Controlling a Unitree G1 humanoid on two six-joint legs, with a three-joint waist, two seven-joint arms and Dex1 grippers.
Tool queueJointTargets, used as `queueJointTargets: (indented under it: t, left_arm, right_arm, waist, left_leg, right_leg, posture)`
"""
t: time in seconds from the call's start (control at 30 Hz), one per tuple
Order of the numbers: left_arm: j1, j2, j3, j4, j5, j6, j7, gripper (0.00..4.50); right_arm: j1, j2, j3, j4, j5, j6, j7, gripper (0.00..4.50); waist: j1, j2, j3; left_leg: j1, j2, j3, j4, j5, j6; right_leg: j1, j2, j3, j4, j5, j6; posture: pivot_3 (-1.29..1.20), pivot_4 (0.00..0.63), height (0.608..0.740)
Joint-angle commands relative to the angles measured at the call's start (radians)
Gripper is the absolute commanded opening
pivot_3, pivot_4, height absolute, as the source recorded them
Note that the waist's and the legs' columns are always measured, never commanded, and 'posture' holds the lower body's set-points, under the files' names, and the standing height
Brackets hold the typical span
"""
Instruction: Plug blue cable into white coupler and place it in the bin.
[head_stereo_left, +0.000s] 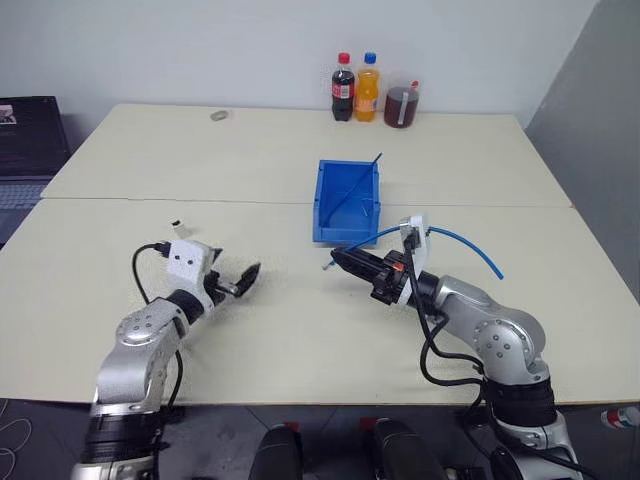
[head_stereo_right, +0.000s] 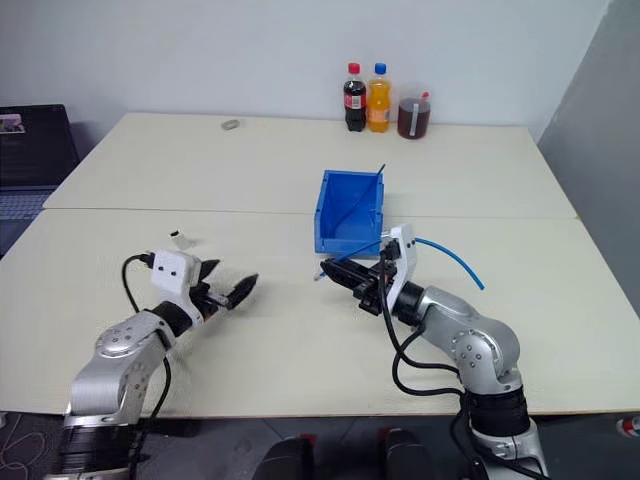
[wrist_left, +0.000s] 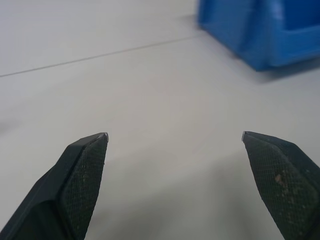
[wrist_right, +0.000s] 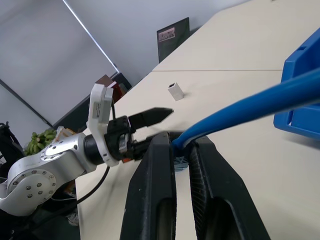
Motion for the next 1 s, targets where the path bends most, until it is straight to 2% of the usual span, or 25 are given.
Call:
queueJointTargets:
  t: [0.03, 0.2, 0.37, 0.63, 1.0]
  left_arm:
    - [-0.105, -0.041, 0.046, 0.061, 0.076, 0.032, 0.204, 4.5]
    - [-0.219, -0.115, 0.111, 0.156, 0.087, 0.119, 0.394, 4.5]
    - [-0.29, -0.133, 0.157, 0.233, 0.095, 0.204, 0.507, 4.5]
    - [-0.405, -0.088, 0.165, 0.4, 0.103, 0.222, 0.514, 4.5]
    - [-0.598, -0.033, 0.114, 0.763, 0.146, 0.046, 0.469, 4.5]
  right_arm:
    - [-0.027, -0.001, 0.001, -0.005, -0.004, -0.032, 0.018, 0.09]
    - [-0.033, -0.006, 0.001, -0.001, -0.009, -0.038, 0.013, 0.09]
    - [-0.027, -0.014, -0.006, -0.011, -0.01, -0.036, 0.002, 0.09]
    - [-0.025, -0.019, -0.011, -0.022, -0.002, -0.032, -0.013, 0.09]
    - [-0.03, -0.017, -0.009, -0.027, 0.002, -0.027, -0.021, 0.09]
  waist:
    - [0.001, 0.0, 0.0]
    - [0.001, 0.0, 0.0]
    - [0.001, -0.001, 0.0]
    - [0.009, -0.001, 0.0]
    - [0.021, -0.001, 0.0]
  left_leg:
    - [0.0, 0.0, 0.0, 0.0, 0.0, 0.0]
    - [-0.001, 0.0, 0.0, 0.0, 0.0, 0.0]
    - [-0.003, 0.0, 0.0, 0.0, 0.0, 0.0]
    - [-0.006, -0.001, -0.001, 0.0, 0.0, 0.0]
    - [-0.009, -0.002, -0.006, 0.001, 0.0, 0.0]
  right_leg:
    - [0.0, 0.0, 0.0, 0.0, 0.0, 0.0]
    - [0.0, 0.0, -0.001, -0.002, 0.002, 0.001]
    - [0.0, 0.0, -0.002, -0.005, 0.003, 0.0]
    - [0.0, -0.002, -0.006, -0.009, 0.006, 0.001]
    - [0.0, -0.003, -0.014, -0.01, 0.007, 0.0]
  posture:
    - [0.0, 0.15, 0.74]
    - [0.0, 0.15, 0.74]
    - [0.0, 0.15, 0.74]
    - [0.0, 0.15, 0.74]
    - [0.0, 0.15, 0.74]
